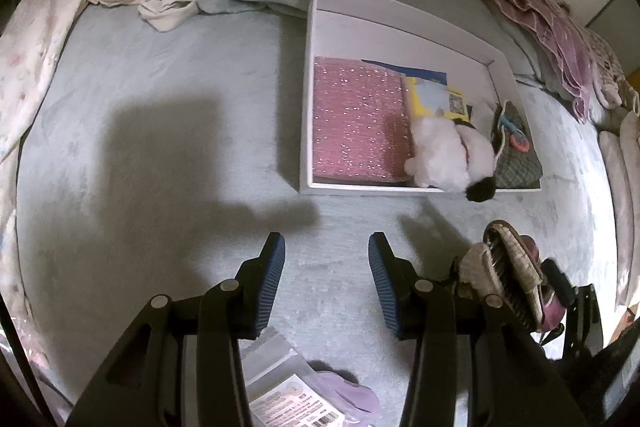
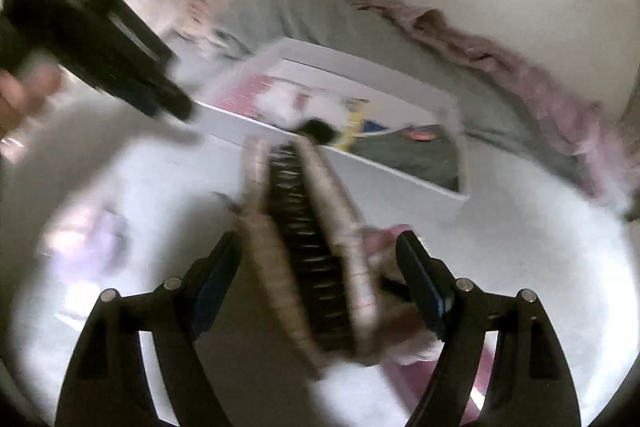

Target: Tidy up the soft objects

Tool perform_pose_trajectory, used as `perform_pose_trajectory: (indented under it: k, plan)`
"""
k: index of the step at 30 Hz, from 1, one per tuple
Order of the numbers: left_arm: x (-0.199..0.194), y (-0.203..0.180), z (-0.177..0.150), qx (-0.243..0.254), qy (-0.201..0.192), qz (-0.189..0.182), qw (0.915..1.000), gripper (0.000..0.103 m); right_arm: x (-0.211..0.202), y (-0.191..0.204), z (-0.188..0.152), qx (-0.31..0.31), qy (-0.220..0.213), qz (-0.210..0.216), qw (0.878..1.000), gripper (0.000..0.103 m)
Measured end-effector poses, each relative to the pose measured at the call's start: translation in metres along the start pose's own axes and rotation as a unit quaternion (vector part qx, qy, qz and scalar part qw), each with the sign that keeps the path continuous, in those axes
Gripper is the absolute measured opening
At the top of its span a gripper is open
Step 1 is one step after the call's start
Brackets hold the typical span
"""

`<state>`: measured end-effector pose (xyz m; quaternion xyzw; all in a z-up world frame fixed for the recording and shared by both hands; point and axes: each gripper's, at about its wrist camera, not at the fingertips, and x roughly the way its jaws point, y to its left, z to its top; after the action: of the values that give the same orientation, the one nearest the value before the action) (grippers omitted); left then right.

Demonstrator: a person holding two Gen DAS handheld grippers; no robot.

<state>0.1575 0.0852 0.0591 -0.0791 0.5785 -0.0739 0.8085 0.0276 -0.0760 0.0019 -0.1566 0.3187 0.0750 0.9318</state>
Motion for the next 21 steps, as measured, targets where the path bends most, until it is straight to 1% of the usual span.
perform_pose_trajectory:
  k: [1,2,5,8,12,14,15,16,19,21]
  plan:
    - [0.000,0.000,0.000,-0.002,0.000,0.000,1.0000,0.043,0.003,-0.005,0.000,0.008,0.004,-0.018,1.000,0.080]
    - [0.000,0.001,0.000,-0.004,0.000,0.000,1.0000,0.043,0.005,-0.015,-0.001,0.028,0.004,-0.017,0.999,0.080]
    - [0.001,0.000,0.000,-0.005,0.001,0.002,1.0000,0.043,0.007,-0.052,-0.002,0.120,0.000,0.007,0.993,0.080]
    - [0.003,-0.004,0.001,0.002,0.003,0.001,1.0000,0.043,0.008,-0.079,-0.006,0.184,-0.014,0.024,0.983,0.080]
    - [0.006,-0.012,0.000,0.015,0.007,0.003,0.9999,0.043,0.007,-0.095,-0.010,0.227,-0.026,0.013,0.973,0.080]
    - [0.007,-0.017,0.000,0.021,0.008,0.004,0.9997,0.043,0.003,-0.102,-0.011,0.245,-0.036,0.016,0.969,0.072]
    - [0.007,-0.018,-0.001,0.024,0.008,0.005,0.9997,0.043,0.000,-0.103,-0.011,0.250,-0.041,0.027,0.967,0.062]
    - [0.008,-0.021,-0.001,0.026,0.009,0.005,0.9996,0.043,0.000,-0.104,-0.009,0.255,-0.044,0.037,0.965,0.056]
    - [0.009,-0.025,-0.001,0.033,0.010,0.007,0.9994,0.043,-0.001,-0.101,-0.009,0.258,-0.050,0.068,0.962,0.048]
    - [0.008,-0.025,-0.001,0.034,0.007,0.005,0.9994,0.043,-0.005,-0.096,-0.007,0.253,-0.059,0.089,0.961,0.045]
